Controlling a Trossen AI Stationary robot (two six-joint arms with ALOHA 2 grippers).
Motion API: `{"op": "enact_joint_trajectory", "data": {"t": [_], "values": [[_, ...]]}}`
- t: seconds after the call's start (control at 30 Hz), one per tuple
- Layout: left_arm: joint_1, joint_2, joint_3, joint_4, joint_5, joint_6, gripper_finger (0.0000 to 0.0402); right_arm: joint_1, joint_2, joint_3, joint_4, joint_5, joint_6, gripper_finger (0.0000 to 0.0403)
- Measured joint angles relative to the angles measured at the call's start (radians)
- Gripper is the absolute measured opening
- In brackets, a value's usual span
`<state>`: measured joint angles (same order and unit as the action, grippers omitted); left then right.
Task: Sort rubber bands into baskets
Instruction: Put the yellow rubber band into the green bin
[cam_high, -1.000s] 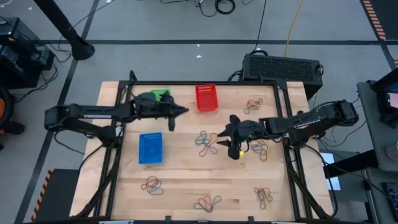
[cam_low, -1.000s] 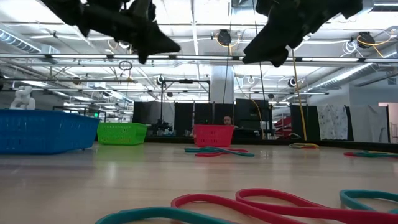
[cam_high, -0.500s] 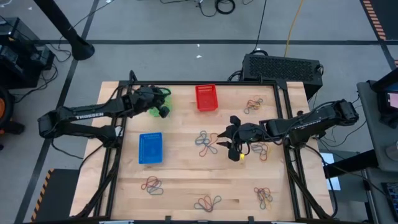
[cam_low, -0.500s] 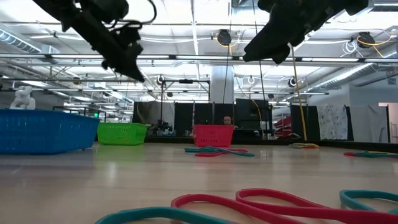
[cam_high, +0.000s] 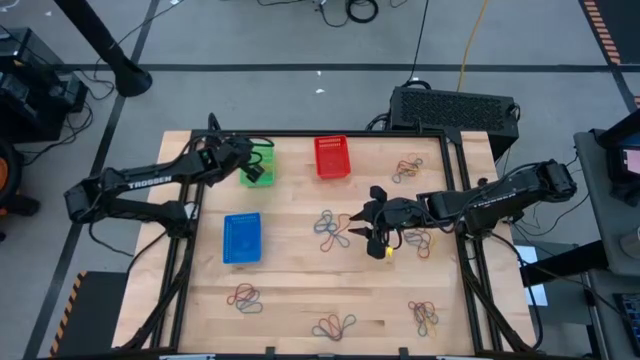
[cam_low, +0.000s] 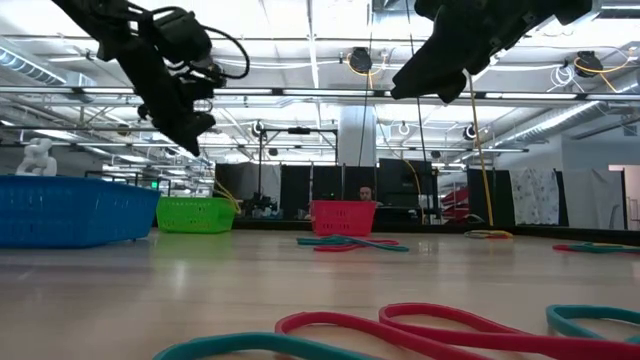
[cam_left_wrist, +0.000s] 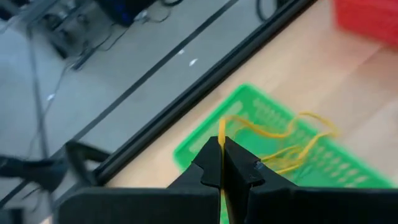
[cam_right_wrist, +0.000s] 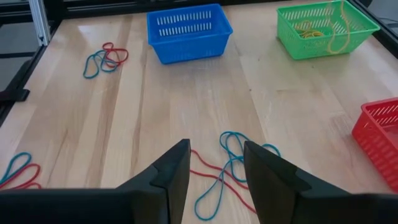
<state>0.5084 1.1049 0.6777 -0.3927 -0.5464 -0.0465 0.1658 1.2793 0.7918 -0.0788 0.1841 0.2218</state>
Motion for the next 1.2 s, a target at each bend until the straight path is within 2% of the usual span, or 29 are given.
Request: {"op": "enact_joint_trajectory", "data": {"t": [0.47,0.67,0.9,1.2], "values": [[0.061,0.008,0.0,-0.048,-0.095,-0.001,0.0001,0.0,0.0,0.0,0.0,0.0,-0.005,0.0141],[0.061,0.008,0.0,-0.039,-0.015,-0.001,0.0001,0.0,0.0,0.0,0.0,0.0,-0.023,0.0141],[0.061,0.008,0.0,0.012,0.218,0.0,0.001,0.0,0.0,0.0,0.0,0.0,-0.024,0.0141],[0.061,0.009,0.0,0.043,0.284,-0.002,0.0013,0.0,0.0,0.0,0.0,0.0,-0.019,0.0141]]}}
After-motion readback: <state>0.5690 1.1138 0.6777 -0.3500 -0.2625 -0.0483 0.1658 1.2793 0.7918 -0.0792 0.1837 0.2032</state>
